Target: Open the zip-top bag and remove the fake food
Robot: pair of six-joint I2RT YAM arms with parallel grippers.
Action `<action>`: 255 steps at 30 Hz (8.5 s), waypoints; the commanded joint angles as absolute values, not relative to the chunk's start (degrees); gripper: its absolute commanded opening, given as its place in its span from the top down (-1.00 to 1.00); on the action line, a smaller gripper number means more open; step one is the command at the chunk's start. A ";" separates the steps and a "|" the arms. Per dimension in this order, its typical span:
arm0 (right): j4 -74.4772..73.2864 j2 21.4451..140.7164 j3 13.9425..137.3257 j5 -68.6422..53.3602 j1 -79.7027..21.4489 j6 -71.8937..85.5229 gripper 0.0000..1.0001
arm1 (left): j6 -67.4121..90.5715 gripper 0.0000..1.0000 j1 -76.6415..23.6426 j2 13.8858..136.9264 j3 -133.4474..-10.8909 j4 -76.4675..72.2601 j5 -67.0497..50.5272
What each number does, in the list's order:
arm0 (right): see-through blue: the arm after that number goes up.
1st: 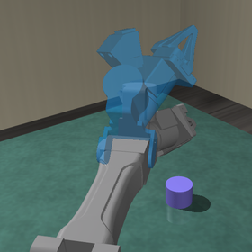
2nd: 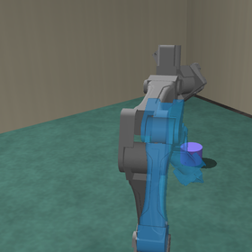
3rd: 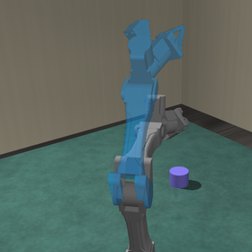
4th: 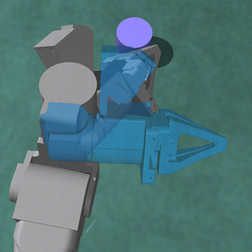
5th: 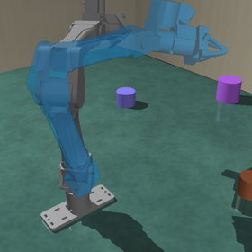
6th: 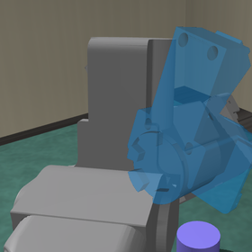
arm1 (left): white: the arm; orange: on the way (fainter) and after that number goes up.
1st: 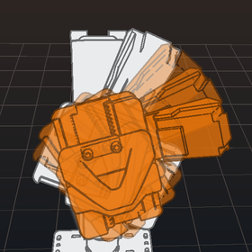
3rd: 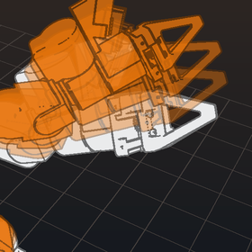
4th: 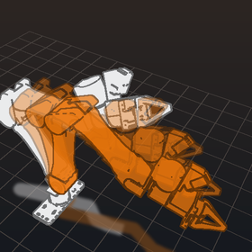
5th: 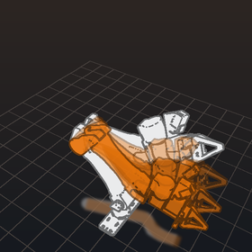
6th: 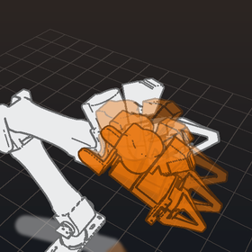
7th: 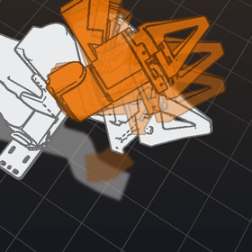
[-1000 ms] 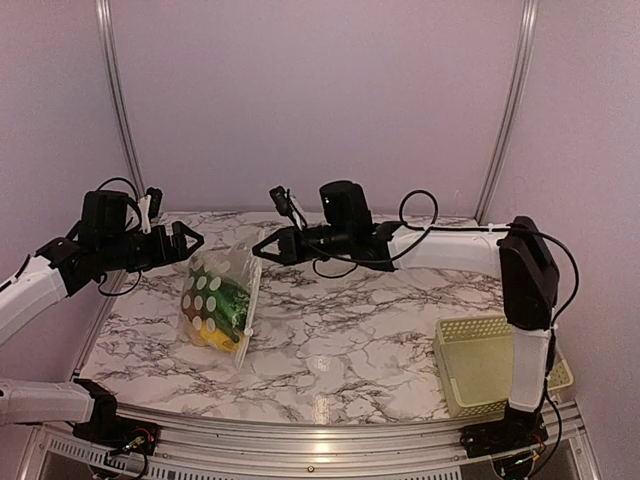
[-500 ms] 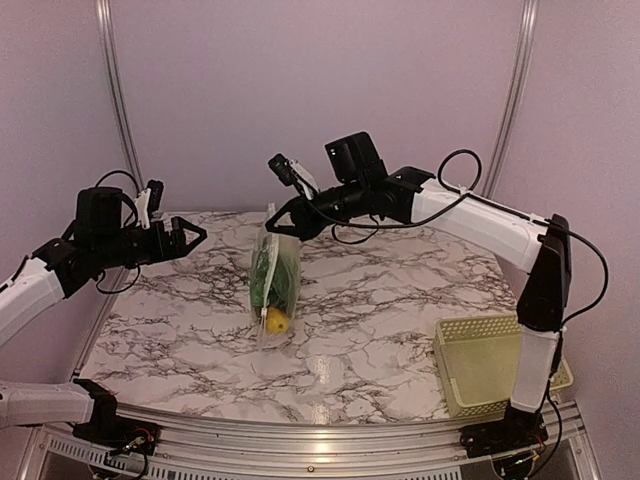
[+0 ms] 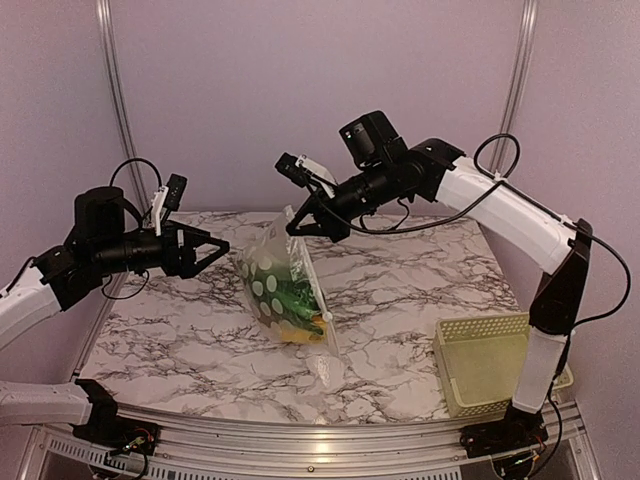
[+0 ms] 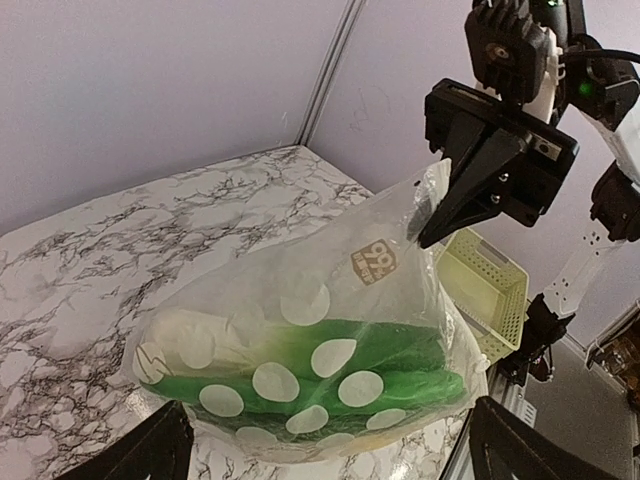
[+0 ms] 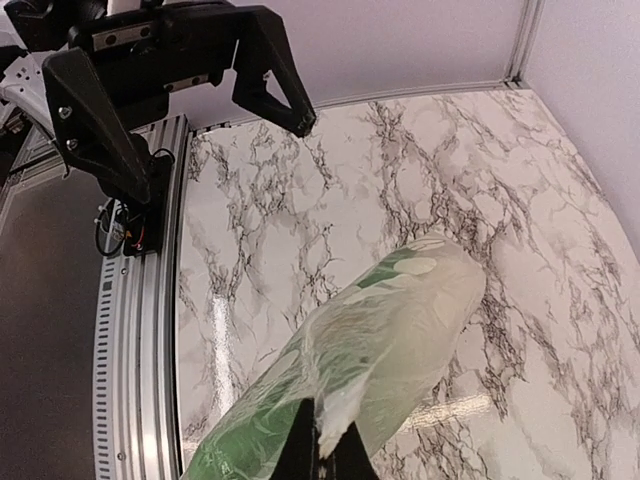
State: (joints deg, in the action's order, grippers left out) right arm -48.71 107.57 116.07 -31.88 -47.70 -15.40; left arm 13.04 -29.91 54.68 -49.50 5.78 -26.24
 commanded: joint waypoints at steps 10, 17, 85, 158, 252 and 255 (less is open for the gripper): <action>-53.29 107.90 119.14 -36.18 -51.93 -23.77 1.00 | -5.23 -0.84 -39.45 60.67 -48.82 -5.71 -29.00; -54.17 108.45 119.58 -37.80 -53.07 -24.40 1.00 | -9.44 -0.73 -43.44 64.53 -48.43 -8.67 -27.23; 6.53 83.89 52.35 -15.08 -54.64 7.36 0.50 | 20.21 1.00 -35.20 62.20 -29.84 -35.38 -11.10; -24.61 85.61 74.81 -6.50 -58.61 -20.65 1.00 | -38.76 0.13 -48.49 76.54 -54.91 -4.67 -27.83; -7.48 84.22 64.68 -10.55 -56.94 -25.75 1.00 | -16.34 -0.16 -43.41 54.05 -54.84 14.13 -9.44; -7.30 84.09 64.43 -10.48 -57.16 -25.15 1.00 | -15.42 -0.16 -43.43 60.04 -60.81 18.60 -10.30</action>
State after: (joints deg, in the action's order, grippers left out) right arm -9.69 85.23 64.71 -10.15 -56.27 -26.57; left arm -19.35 -43.24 54.06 -53.58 14.09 -11.40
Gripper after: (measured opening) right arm 0.005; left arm 0.581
